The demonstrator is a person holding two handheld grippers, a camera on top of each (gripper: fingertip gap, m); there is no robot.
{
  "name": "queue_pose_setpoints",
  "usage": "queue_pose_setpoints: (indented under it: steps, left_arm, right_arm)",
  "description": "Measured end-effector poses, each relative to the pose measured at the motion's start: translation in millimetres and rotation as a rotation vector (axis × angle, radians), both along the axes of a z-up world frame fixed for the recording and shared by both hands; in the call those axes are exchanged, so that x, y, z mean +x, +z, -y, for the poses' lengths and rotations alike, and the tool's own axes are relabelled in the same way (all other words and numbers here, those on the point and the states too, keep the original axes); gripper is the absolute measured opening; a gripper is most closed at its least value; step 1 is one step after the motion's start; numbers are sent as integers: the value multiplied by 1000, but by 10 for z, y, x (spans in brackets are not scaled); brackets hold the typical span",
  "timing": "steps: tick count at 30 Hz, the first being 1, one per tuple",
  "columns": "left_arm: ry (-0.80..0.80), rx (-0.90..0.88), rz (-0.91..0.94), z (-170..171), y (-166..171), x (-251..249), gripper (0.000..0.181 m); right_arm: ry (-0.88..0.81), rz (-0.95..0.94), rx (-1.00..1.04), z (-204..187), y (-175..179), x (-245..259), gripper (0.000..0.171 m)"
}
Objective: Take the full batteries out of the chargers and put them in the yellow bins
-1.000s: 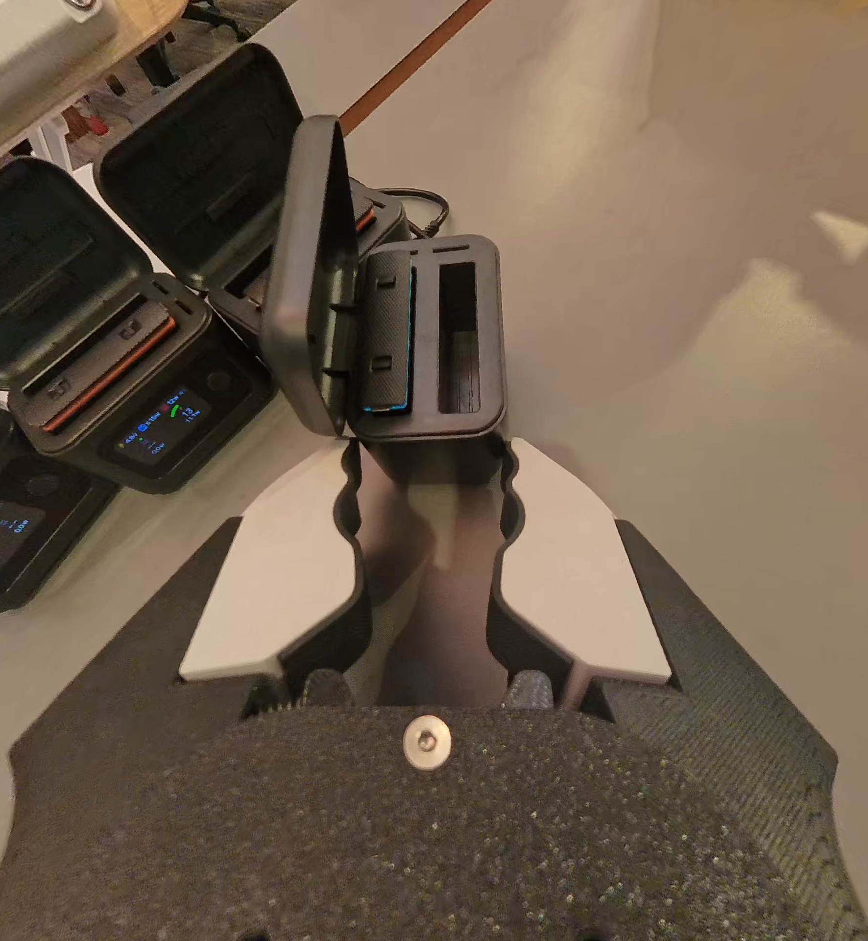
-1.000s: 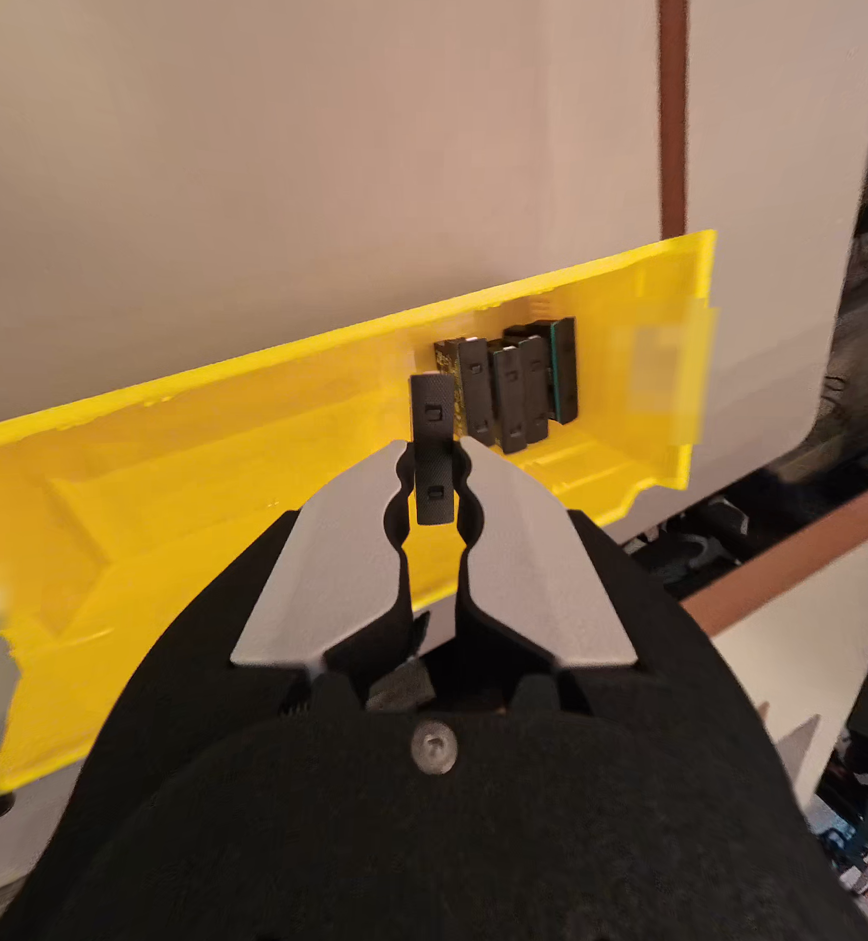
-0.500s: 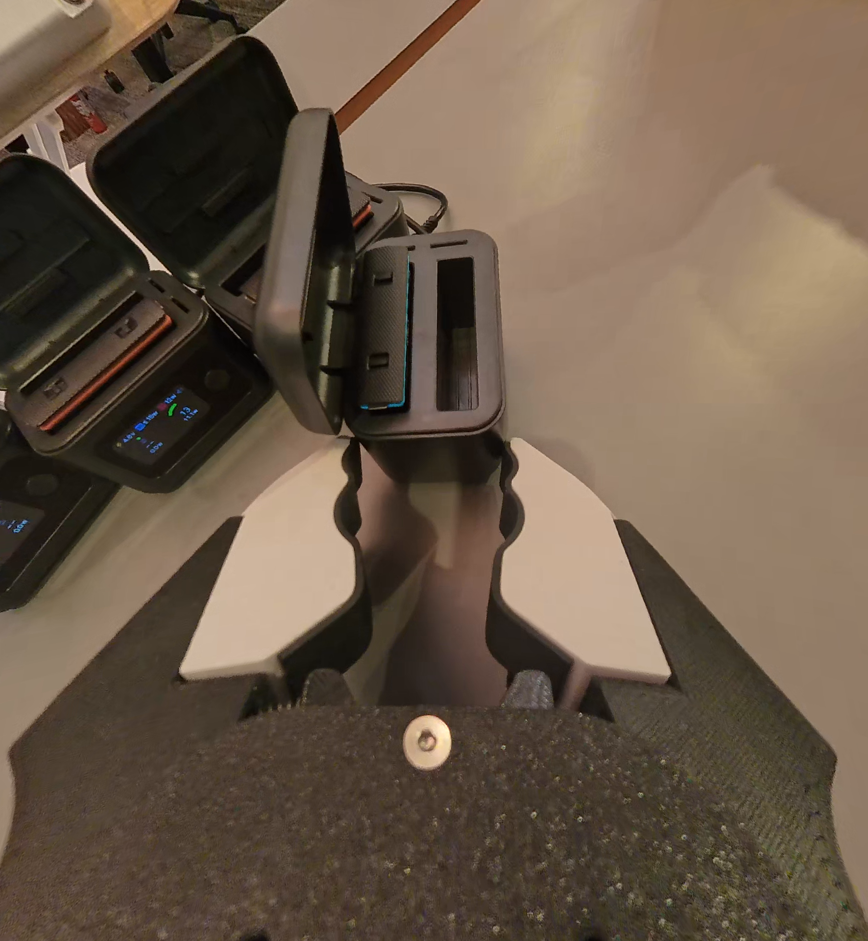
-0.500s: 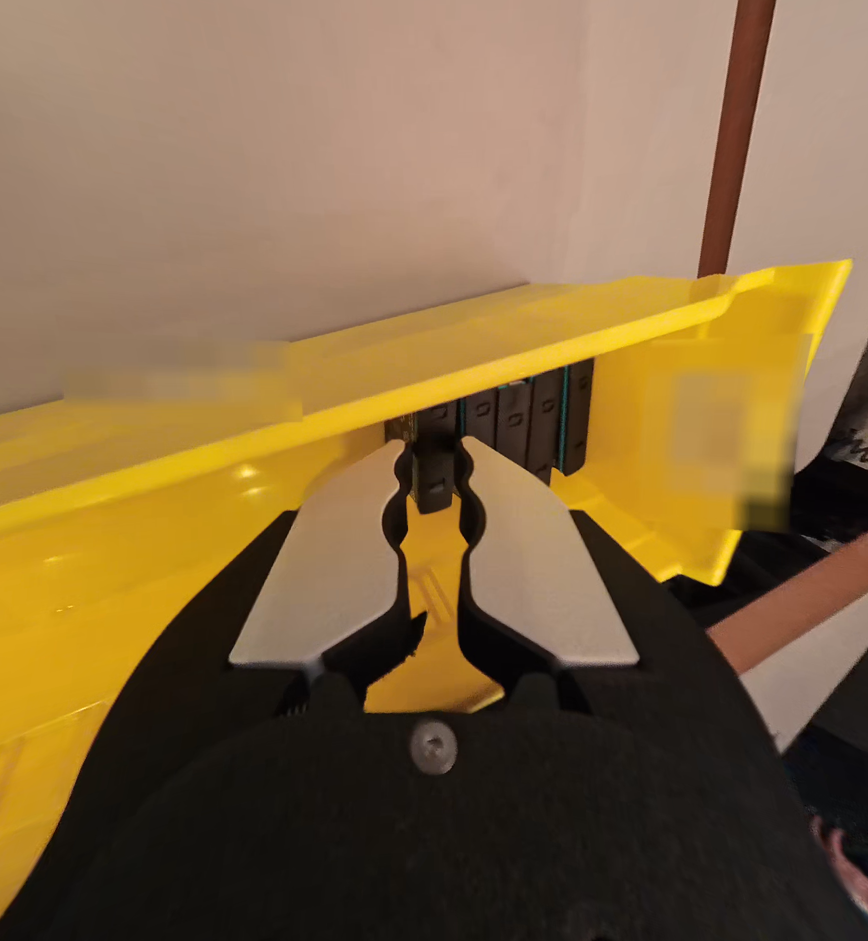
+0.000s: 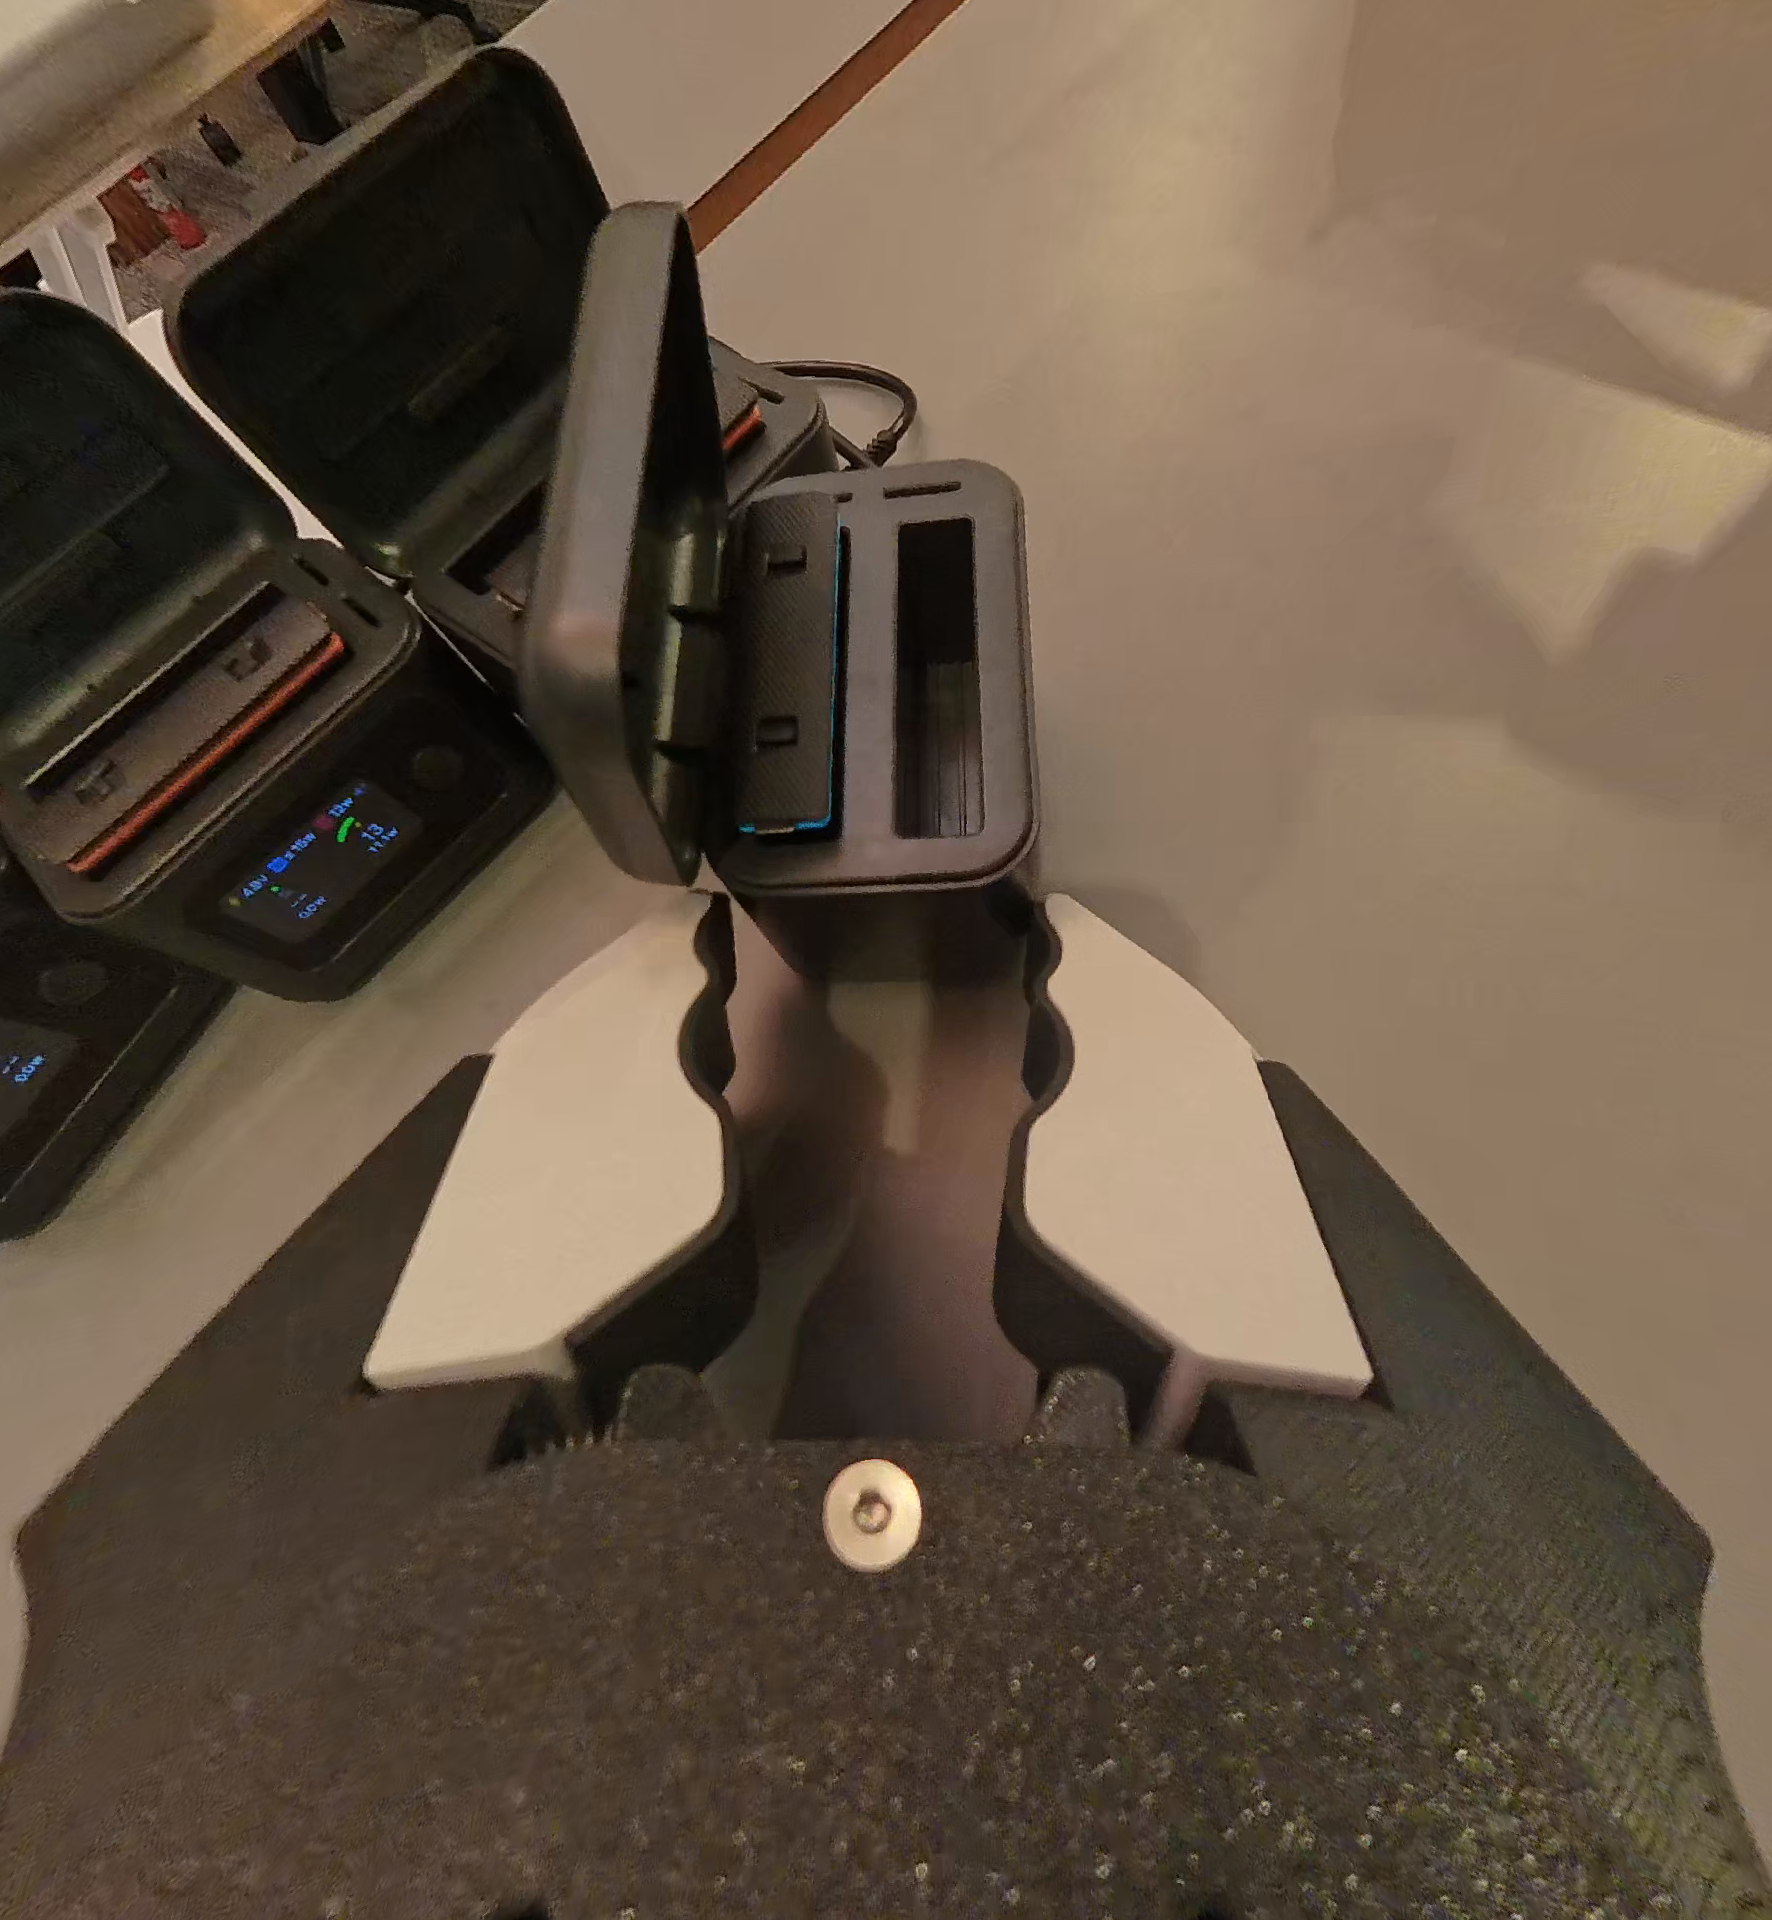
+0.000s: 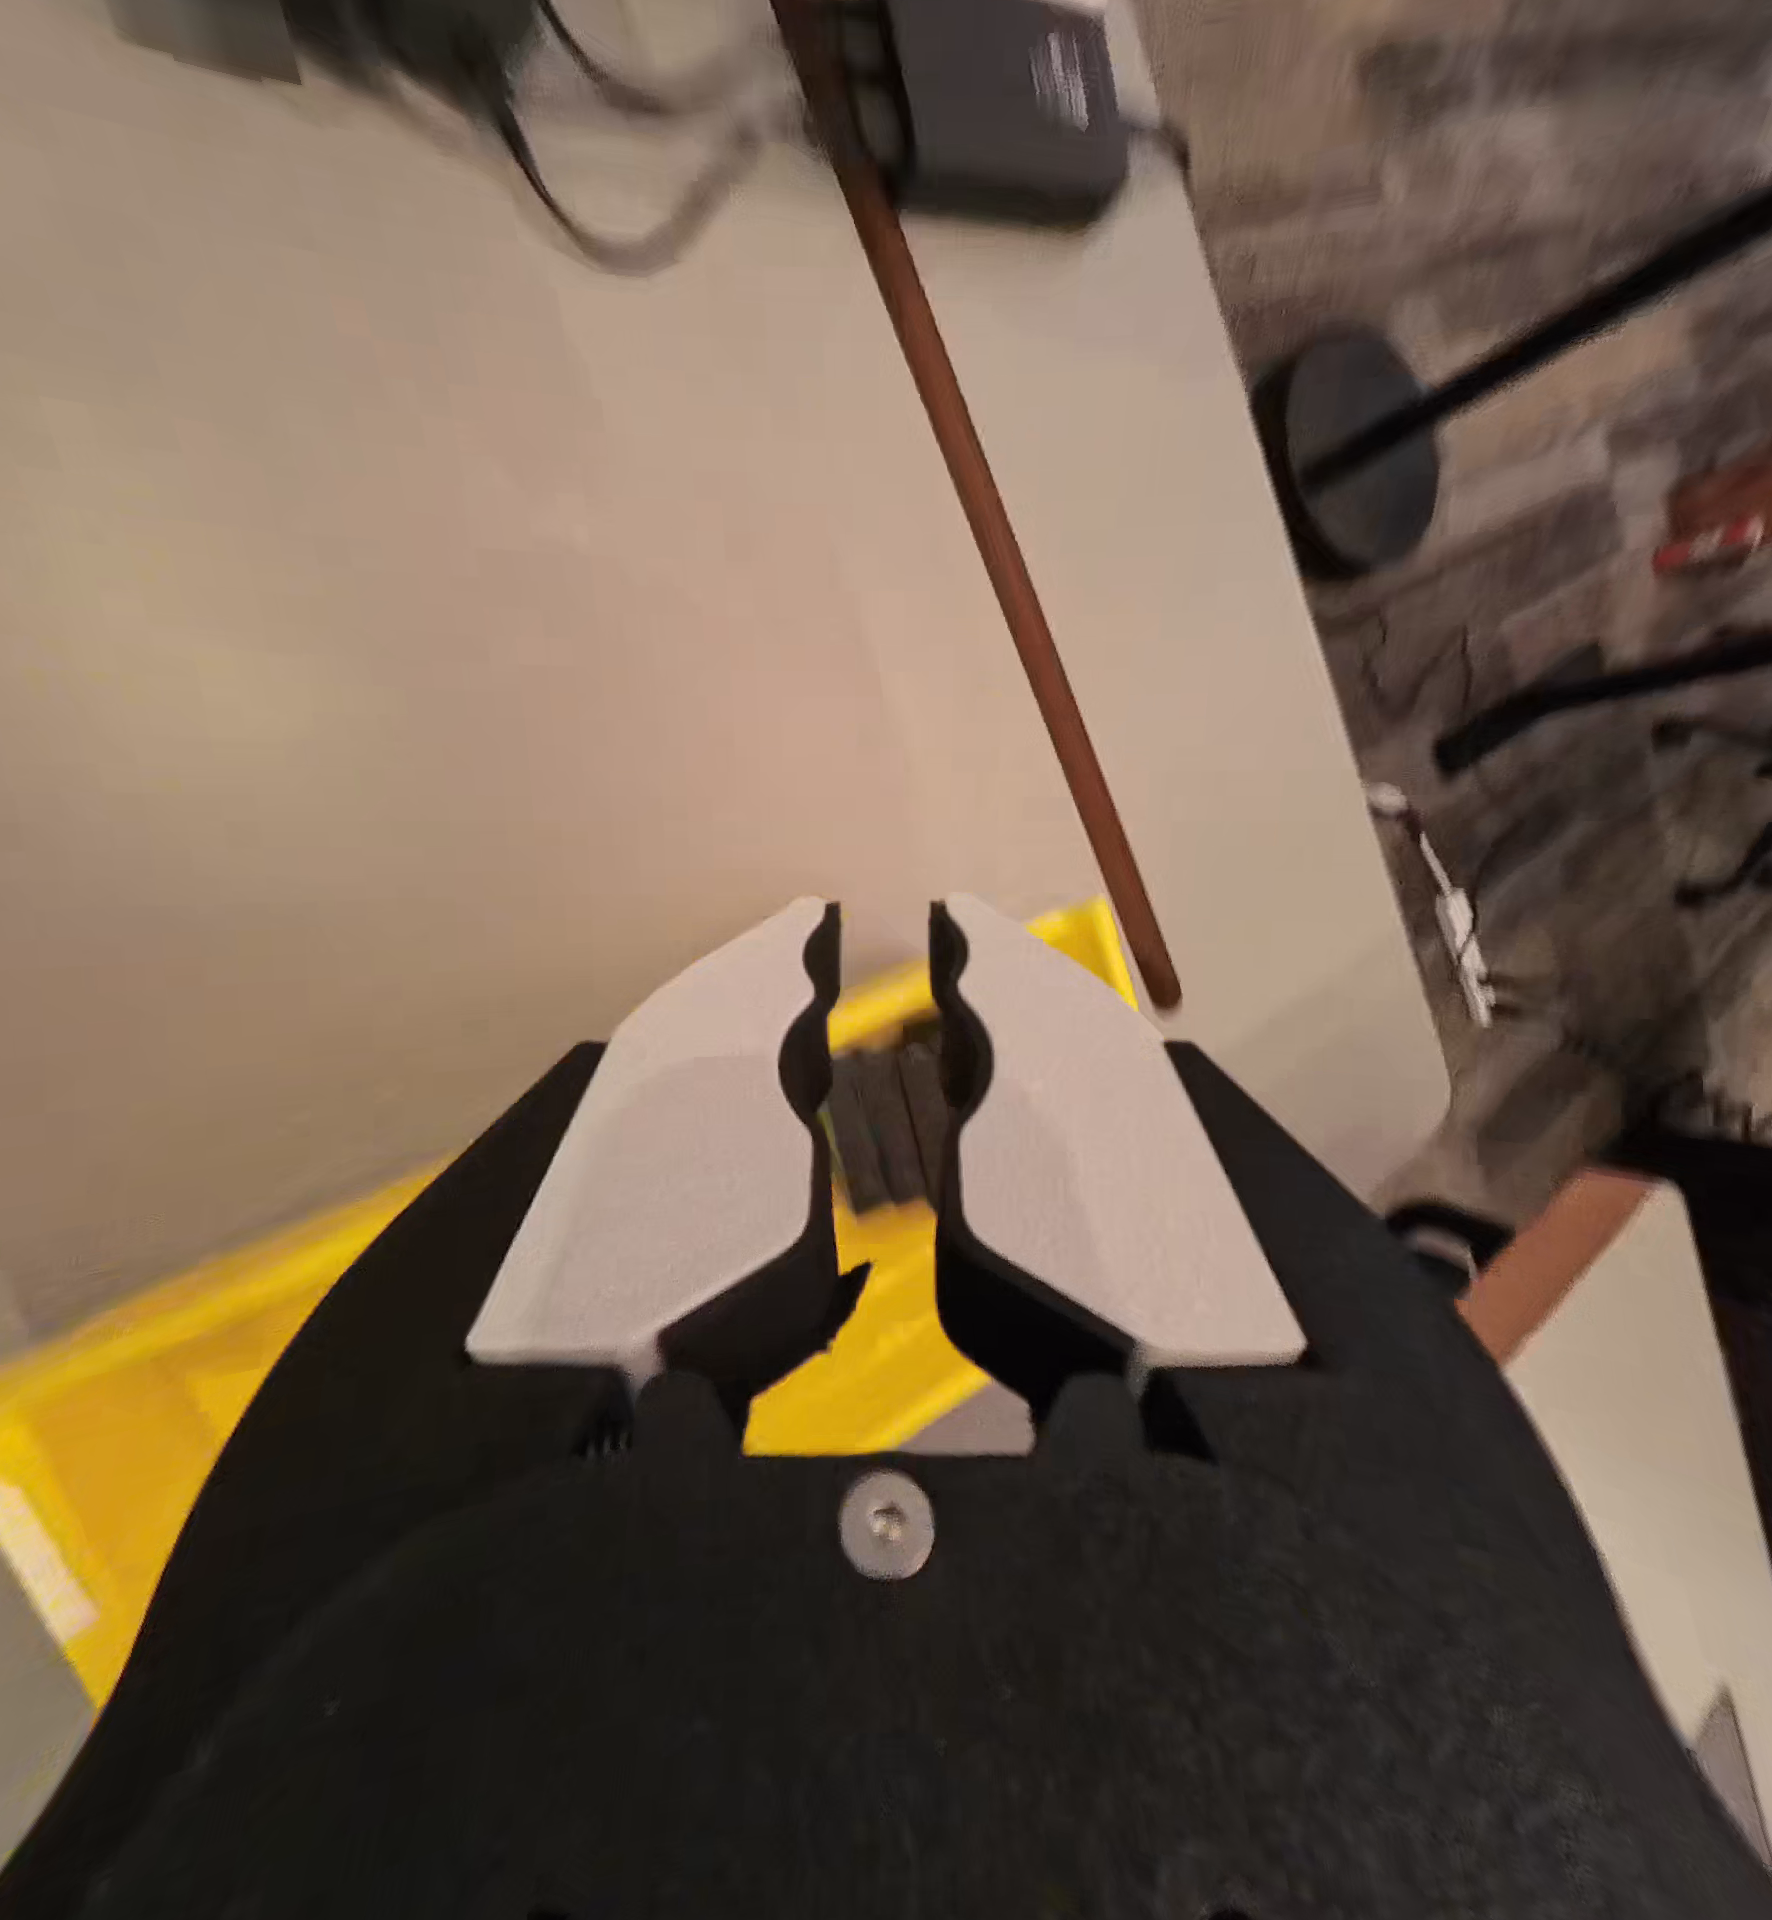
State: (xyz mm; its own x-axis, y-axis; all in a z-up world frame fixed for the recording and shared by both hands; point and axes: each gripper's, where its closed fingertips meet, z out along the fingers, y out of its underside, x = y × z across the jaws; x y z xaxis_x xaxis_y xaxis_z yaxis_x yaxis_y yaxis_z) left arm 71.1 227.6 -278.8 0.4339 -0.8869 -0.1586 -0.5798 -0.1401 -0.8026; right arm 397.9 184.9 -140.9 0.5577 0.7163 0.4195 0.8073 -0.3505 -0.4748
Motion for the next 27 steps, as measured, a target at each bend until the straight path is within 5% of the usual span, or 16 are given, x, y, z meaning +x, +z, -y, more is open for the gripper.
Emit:
queue_pose_setpoints:
  steps: [5, 13, 27]
  left_arm:
    - [13, -13, -5, -7, -12, 8, 54]
    - [48, -43, -8, -45, -19, 110, 57]
    - [-125, -35, -7, -5, -10, 140, 56]
  right_arm:
    - [236, -46, 15, 100, 54, -1122, 19]
    - [536, 53, -67, -54, -524, -2548, 21]
    - [711, 307, -165, -542, -987, -3001, 25]
